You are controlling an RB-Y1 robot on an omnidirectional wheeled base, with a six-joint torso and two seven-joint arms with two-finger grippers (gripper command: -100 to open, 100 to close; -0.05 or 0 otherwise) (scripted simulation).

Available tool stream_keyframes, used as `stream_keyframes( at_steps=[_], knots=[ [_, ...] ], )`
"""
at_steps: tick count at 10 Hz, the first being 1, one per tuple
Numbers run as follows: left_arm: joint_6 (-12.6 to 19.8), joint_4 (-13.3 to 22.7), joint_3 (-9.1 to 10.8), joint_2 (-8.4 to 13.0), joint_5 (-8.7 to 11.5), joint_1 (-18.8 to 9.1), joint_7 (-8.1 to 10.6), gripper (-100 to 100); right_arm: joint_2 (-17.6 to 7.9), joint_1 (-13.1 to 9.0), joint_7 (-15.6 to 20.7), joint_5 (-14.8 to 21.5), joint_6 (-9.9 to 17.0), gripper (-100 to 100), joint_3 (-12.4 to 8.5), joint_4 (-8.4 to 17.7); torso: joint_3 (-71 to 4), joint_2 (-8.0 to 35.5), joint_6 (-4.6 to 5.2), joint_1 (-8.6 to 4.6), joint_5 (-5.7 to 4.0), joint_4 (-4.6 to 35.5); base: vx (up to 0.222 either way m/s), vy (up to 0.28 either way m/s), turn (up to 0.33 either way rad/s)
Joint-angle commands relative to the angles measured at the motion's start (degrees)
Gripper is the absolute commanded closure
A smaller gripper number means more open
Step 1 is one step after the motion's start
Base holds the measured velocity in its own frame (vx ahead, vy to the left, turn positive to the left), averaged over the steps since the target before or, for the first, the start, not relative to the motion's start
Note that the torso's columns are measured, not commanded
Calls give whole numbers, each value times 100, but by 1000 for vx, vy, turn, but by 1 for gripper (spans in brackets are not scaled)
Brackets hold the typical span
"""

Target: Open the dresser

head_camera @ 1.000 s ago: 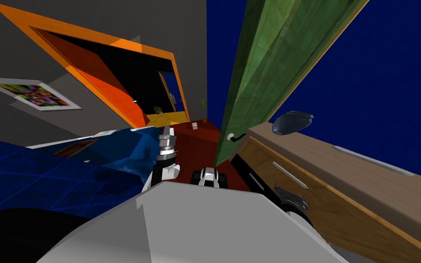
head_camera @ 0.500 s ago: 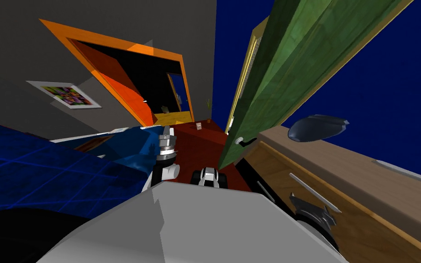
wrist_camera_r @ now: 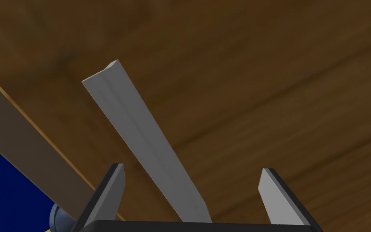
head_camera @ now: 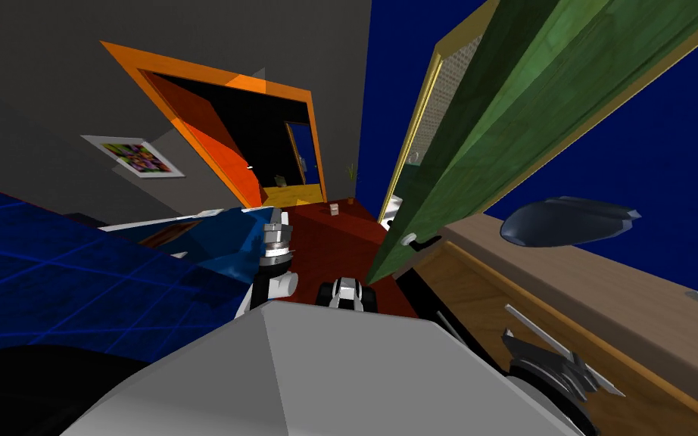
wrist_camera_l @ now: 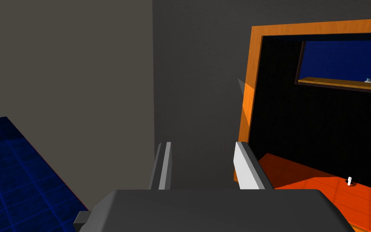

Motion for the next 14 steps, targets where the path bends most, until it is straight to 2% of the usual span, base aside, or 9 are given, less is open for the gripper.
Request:
stream_keyframes(
  at_steps=[1,2,3,6,8,9,12,13,14],
  knots=[
    [0,0,0,0,0,0,0,0,-54,-11,-21,108,69,-100,4,105,1,2,-1,-2,-1,0,23,23,10],
    [0,0,1,0,0,0,0,0,-59,-14,-29,120,83,-100,5,117,6,10,0,-10,-3,3,6,5,-2],
    [0,0,1,1,0,0,0,0,-58,-14,-28,119,82,100,5,115,9,13,-1,-11,-4,4,0,0,0],
    [0,0,-1,-1,0,-1,0,0,-96,144,-54,160,92,100,5,-65,6,9,-1,47,15,3,-34,160,-53],
    [0,0,-2,-2,0,-1,0,0,-102,154,-58,166,92,100,6,-74,6,9,-1,11,2,3,-52,153,-26],
    [0,0,0,0,0,-1,0,0,-148,57,-161,11,-10,-100,-98,-129,-2,-5,-3,-31,-7,0,19,-31,34],
    [0,0,3,3,0,1,0,0,-223,-106,-318,-243,-175,-100,-267,-208,-12,-19,-2,-39,-13,-6,76,-135,39],
    [0,0,2,2,0,1,0,0,-226,-78,-329,-162,-142,-100,-228,-140,-3,-5,-2,0,-1,-1,38,-59,16],
    [0,0,1,1,0,0,0,0,-208,-160,-339,-206,-178,-100,-226,-54,10,17,1,35,9,4,39,-113,53]
  ],
)
